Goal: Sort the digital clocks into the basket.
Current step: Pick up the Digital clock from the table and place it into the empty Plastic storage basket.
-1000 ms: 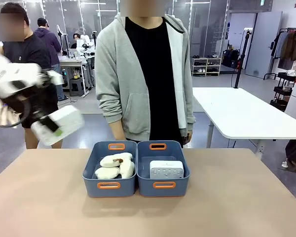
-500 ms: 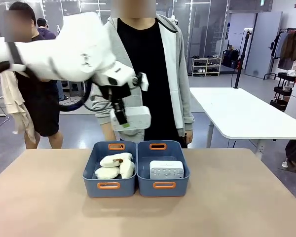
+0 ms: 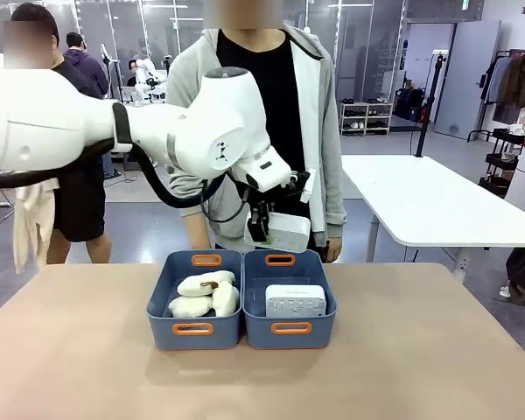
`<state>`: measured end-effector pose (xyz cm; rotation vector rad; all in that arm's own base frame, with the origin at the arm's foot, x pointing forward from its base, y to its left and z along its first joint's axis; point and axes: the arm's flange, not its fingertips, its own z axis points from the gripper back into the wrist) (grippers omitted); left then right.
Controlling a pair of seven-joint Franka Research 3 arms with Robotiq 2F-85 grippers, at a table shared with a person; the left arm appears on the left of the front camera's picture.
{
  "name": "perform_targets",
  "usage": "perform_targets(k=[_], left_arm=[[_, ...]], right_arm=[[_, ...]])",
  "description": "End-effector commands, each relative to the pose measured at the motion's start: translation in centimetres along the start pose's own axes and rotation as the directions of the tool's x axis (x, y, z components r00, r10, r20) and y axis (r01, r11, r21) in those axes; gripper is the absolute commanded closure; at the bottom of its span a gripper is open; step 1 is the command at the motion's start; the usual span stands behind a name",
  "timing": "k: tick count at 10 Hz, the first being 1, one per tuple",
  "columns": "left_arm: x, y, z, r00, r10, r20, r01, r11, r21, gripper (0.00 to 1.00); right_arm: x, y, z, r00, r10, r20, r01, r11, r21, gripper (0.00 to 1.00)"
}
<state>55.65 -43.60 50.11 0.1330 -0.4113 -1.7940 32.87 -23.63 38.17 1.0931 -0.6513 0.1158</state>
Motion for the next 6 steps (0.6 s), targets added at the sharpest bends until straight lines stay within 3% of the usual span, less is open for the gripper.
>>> perform_targets(k=[1, 2, 3, 6], left_arm=[[1.2, 1.2, -2.2, 0.997, 0.067, 0.044, -0.065, 0.997, -0.047, 0.48], [1.3, 1.8, -4.2, 0.994, 0.106, 0.01, -0.106, 0.994, -0.024, 0.48], [1.2, 2.3, -5.2, 0.988, 0.122, 0.094, -0.115, 0.991, -0.073, 0.48], [0.8, 2.7, -9.6, 0.975, 0.222, 0.016, -0.216, 0.963, -0.158, 0.48]], right_arm=[[0.0, 0.4, 0.2, 1.0, -0.012, -0.014, 0.012, 1.0, -0.01, 0.0], [0.0, 0.4, 0.2, 1.0, -0.012, -0.014, 0.012, 1.0, -0.01, 0.0], [0.0, 0.4, 0.2, 1.0, -0.012, -0.014, 0.012, 1.0, -0.01, 0.0], [0.0, 0.4, 0.2, 1.0, -0.012, -0.014, 0.012, 1.0, -0.01, 0.0]])
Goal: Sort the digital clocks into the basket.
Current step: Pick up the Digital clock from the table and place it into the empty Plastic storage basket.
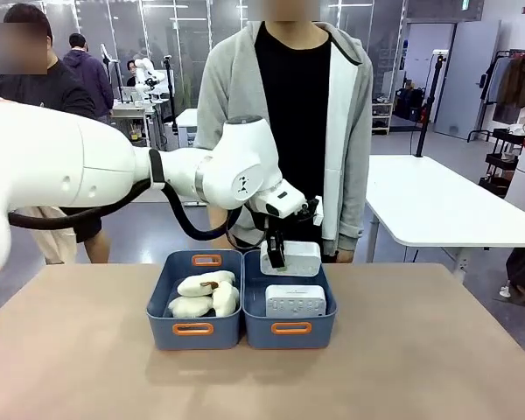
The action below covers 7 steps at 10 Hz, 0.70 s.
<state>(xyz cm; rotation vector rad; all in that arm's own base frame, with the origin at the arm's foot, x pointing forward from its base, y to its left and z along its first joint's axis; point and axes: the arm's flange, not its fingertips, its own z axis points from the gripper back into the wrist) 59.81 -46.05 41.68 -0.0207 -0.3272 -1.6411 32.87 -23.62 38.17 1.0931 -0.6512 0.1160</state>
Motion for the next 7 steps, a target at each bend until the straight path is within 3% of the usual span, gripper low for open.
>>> perform_targets(k=[1, 5, 6, 7], left_arm=[[0.64, 1.22, -0.25, 0.998, 0.062, -0.018, -0.063, 0.997, -0.039, 0.48], [0.37, 1.29, -1.08, 0.998, 0.066, 0.008, -0.065, 0.994, -0.09, 0.48], [0.4, 1.2, -1.1, 0.998, 0.063, 0.006, -0.063, 0.993, -0.097, 0.37], [0.41, 1.15, -1.04, 0.998, 0.058, 0.002, -0.058, 0.994, -0.096, 0.33]], right_arm=[[-0.02, 0.35, 0.16, 1.0, -0.012, -0.013, 0.012, 1.0, -0.01, 0.0], [-0.02, 0.35, 0.16, 1.0, -0.012, -0.013, 0.012, 1.0, -0.01, 0.0], [-0.02, 0.35, 0.16, 1.0, -0.012, -0.013, 0.012, 1.0, -0.01, 0.0], [-0.02, 0.35, 0.16, 1.0, -0.012, -0.013, 0.012, 1.0, -0.01, 0.0]])
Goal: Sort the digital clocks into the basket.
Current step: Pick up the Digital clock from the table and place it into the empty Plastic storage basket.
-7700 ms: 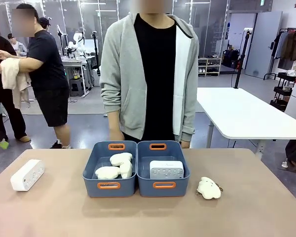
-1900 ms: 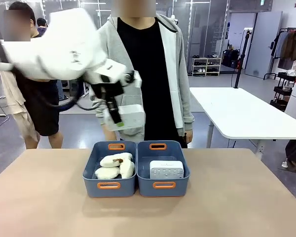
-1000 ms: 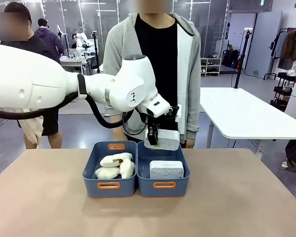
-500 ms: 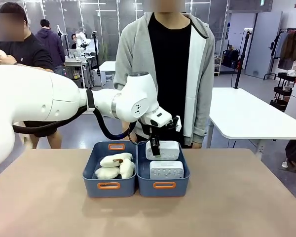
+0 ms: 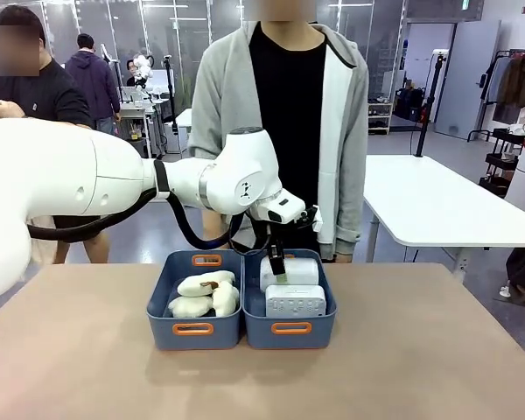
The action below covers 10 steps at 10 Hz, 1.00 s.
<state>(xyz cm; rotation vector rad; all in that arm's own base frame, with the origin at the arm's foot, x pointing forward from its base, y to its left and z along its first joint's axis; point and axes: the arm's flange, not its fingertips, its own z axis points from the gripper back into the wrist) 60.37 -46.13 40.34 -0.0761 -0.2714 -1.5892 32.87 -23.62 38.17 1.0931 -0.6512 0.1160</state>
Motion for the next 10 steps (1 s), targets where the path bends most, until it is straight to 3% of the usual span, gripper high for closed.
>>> perform_targets(k=[1, 2, 3, 5, 10], left_arm=[[0.7, 0.8, 0.5, 1.0, -0.003, 0.002, 0.003, 0.999, -0.032, 0.22], [0.7, 0.8, 0.6, 1.0, -0.001, 0.004, 0.001, 0.999, -0.036, 0.18], [0.6, 0.7, 0.7, 1.0, 0.001, 0.005, -0.001, 0.999, -0.035, 0.07], [0.3, 0.7, 1.1, 1.0, 0.014, 0.001, -0.014, 0.999, -0.033, 0.0], [0.0, 0.2, 0.4, 1.0, 0.001, -0.001, -0.001, 1.0, 0.0, 0.0]], right_arm=[[0.0, 0.4, 0.2, 1.0, -0.012, -0.013, 0.012, 1.0, -0.01, 0.0], [0.0, 0.4, 0.2, 1.0, -0.012, -0.013, 0.012, 1.0, -0.01, 0.0], [0.0, 0.4, 0.2, 1.0, -0.012, -0.013, 0.012, 1.0, -0.01, 0.0], [0.0, 0.4, 0.2, 1.0, -0.012, -0.013, 0.012, 1.0, -0.01, 0.0], [0.0, 0.4, 0.2, 1.0, -0.012, -0.013, 0.012, 1.0, -0.01, 0.0]])
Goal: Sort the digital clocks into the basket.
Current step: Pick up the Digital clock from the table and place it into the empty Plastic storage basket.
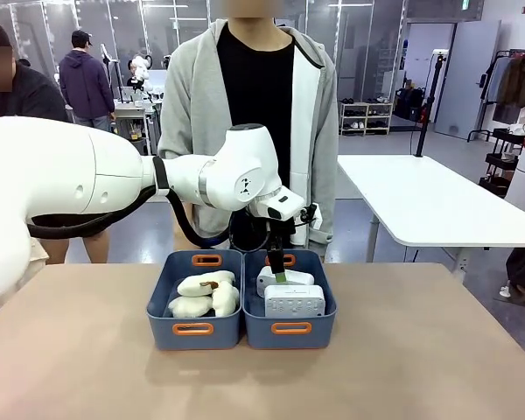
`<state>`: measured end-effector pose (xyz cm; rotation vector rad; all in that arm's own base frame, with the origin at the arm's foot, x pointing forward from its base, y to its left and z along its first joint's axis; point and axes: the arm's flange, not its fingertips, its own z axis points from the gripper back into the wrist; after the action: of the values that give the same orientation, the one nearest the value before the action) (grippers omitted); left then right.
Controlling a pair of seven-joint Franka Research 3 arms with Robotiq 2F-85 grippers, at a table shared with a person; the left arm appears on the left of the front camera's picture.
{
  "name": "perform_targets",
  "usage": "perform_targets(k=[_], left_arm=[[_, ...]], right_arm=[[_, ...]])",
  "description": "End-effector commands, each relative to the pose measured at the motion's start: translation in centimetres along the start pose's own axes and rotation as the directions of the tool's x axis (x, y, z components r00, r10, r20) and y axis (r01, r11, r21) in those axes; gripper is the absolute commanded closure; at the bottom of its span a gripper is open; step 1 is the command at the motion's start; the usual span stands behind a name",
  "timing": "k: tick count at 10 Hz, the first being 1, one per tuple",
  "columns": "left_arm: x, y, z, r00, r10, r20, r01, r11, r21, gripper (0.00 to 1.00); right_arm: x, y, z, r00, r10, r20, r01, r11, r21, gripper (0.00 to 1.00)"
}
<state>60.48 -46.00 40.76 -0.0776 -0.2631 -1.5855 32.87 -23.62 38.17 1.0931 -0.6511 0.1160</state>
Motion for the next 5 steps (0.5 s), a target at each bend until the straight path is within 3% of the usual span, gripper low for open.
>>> perform_targets(k=[1, 5], left_arm=[[0.07, 0.01, 0.0, 1.0, -0.003, 0.003, 0.003, 1.0, 0.006, 0.0], [0.07, 0.01, 0.0, 1.0, -0.003, 0.003, 0.003, 1.0, 0.006, 0.0]], right_arm=[[-0.02, 0.35, 0.16, 1.0, -0.012, -0.013, 0.012, 1.0, -0.01, 0.0], [-0.02, 0.35, 0.16, 1.0, -0.012, -0.013, 0.012, 1.0, -0.01, 0.0]])
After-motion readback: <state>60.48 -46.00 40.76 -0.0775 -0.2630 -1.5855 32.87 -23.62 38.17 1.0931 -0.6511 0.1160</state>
